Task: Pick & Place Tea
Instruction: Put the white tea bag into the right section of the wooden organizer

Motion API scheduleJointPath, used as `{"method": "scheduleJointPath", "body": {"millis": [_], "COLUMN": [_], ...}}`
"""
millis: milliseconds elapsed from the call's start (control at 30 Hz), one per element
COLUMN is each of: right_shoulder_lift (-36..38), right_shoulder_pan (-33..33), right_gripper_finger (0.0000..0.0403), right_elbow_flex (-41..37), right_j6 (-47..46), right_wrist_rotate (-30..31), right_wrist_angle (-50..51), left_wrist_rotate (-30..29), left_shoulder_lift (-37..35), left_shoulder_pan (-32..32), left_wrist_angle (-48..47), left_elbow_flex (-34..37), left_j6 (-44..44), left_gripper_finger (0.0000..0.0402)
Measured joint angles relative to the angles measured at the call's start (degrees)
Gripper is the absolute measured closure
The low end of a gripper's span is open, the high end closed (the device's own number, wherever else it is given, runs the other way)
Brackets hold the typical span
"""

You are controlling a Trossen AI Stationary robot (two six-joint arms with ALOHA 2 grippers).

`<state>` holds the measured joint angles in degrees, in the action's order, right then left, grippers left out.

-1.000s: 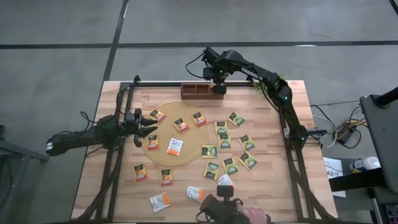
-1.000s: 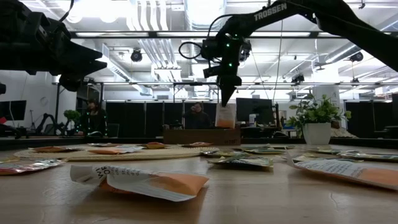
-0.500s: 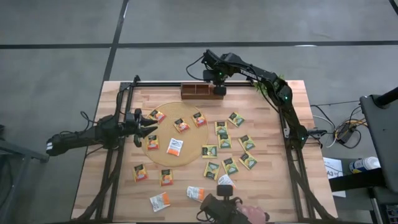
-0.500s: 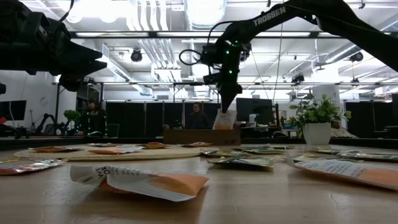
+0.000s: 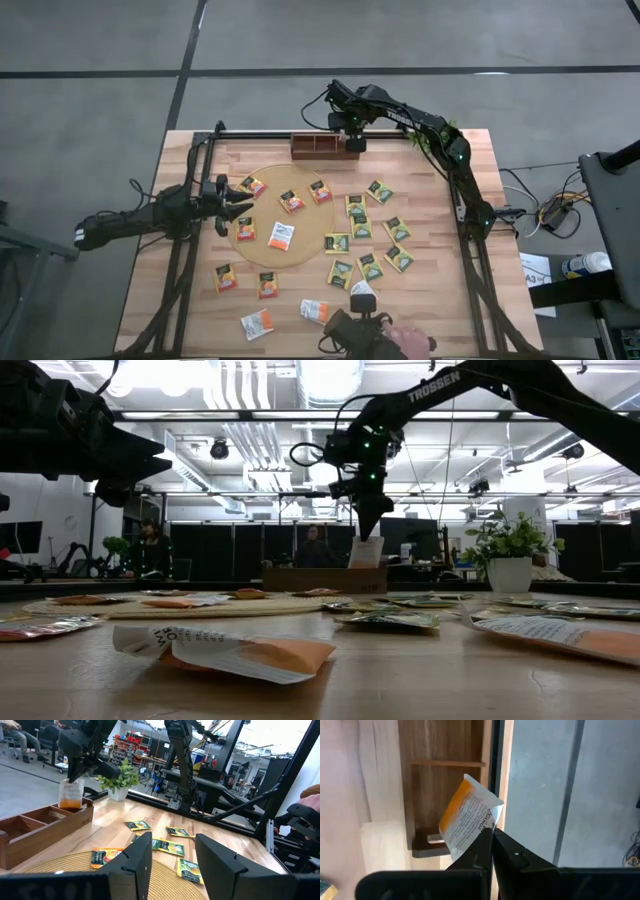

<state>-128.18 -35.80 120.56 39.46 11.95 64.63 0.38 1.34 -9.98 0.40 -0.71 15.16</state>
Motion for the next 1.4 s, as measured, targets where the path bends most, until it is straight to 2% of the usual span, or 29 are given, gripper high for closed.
{"method": "scheduleJointPath", "body": {"millis": [167,367,800,1133,1400], "right_shoulder_lift": [-0.09,-0.17,-0.26,-0.26,-0.26], "right_shoulder_pan": [-0.58,-0.41,-0.39,-0.61,-0.74], "right_gripper_finger": [0.0395,0.0395,0.0395,0.0394,0.0394], "right_elbow_flex": [-0.87,-3.38,-6.13,-6.85,-6.89], "right_j6": [2.83,8.54,15.31,13.95,7.8], "right_wrist_rotate": [-0.49,-4.71,-4.49,-4.43,-4.31], "right_wrist_angle": [-2.48,-5.48,-8.7,-10.83,-12.8], "left_wrist_rotate": [0.0,0.0,0.0,0.0,0.0], "left_shoulder_lift": [-0.02,0.0,0.0,0.0,0.0], "left_shoulder_pan": [0.0,0.0,0.0,0.0,0.0], "left_wrist_angle": [0.0,0.0,0.0,0.0,0.0], "left_elbow_flex": [0.0,0.0,0.0,0.0,0.0], "left_j6": [0.0,0.0,-0.01,0.0,0.0], "left_gripper_finger": [0.0257,0.0257,0.0257,0.0257,0.0257]}}
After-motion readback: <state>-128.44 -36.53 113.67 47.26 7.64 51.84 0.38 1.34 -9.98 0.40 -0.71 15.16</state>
